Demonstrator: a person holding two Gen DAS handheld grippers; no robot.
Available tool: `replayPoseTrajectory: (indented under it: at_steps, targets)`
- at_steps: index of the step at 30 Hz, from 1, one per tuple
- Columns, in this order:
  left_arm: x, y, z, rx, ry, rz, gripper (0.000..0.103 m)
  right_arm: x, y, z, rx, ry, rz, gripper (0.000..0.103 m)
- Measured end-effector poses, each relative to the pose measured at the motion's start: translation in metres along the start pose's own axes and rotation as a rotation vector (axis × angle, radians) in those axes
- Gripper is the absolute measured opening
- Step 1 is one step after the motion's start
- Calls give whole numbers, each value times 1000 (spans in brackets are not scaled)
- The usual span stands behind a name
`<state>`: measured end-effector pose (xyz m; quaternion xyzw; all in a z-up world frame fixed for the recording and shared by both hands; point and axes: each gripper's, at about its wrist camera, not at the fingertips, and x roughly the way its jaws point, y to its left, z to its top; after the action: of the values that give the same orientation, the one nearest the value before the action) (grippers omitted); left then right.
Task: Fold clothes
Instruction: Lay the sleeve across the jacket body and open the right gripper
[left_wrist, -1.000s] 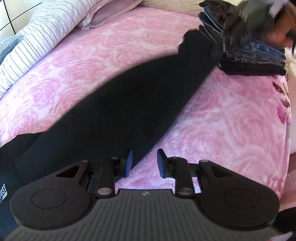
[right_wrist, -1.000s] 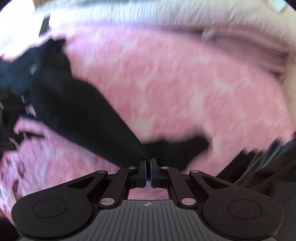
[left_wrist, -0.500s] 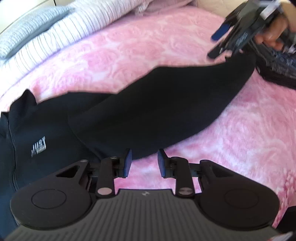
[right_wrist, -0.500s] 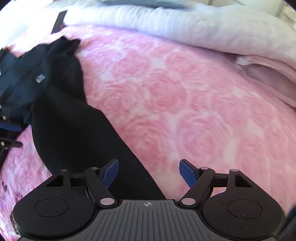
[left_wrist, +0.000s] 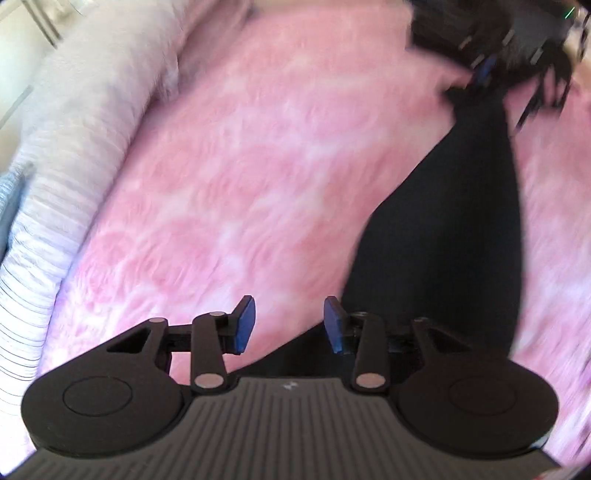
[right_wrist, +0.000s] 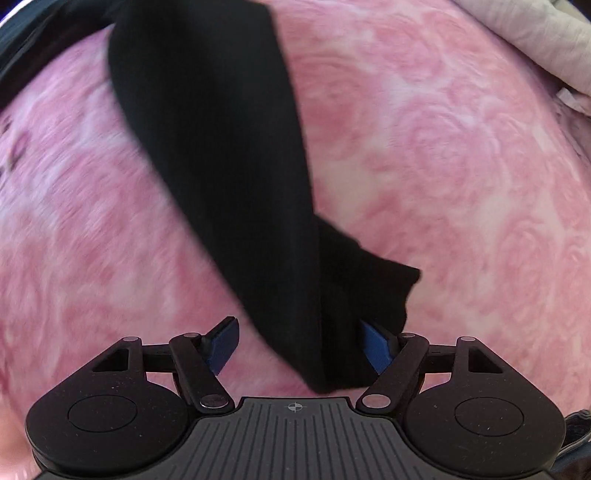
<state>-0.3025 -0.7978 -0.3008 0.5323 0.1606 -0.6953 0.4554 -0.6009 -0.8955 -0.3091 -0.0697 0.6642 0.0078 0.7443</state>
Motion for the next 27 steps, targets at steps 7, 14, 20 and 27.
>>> replayPoseTrajectory:
  at_steps: [7,14,20,27]
  targets:
    - [57,11,-20,250,232,-105,33,-20,5,-27,113,-64,2,15]
    - [46,12,-15,238,251,-129,1,-49,-2,-28,206,-115,-41,10]
    - [-6,69,-21,-92,61,60,2,-98,-28,-18,381,-167,-80,10]
    - [29,101,-25,-410,89,236,7,-49,-94,17,583,-107,-9,11]
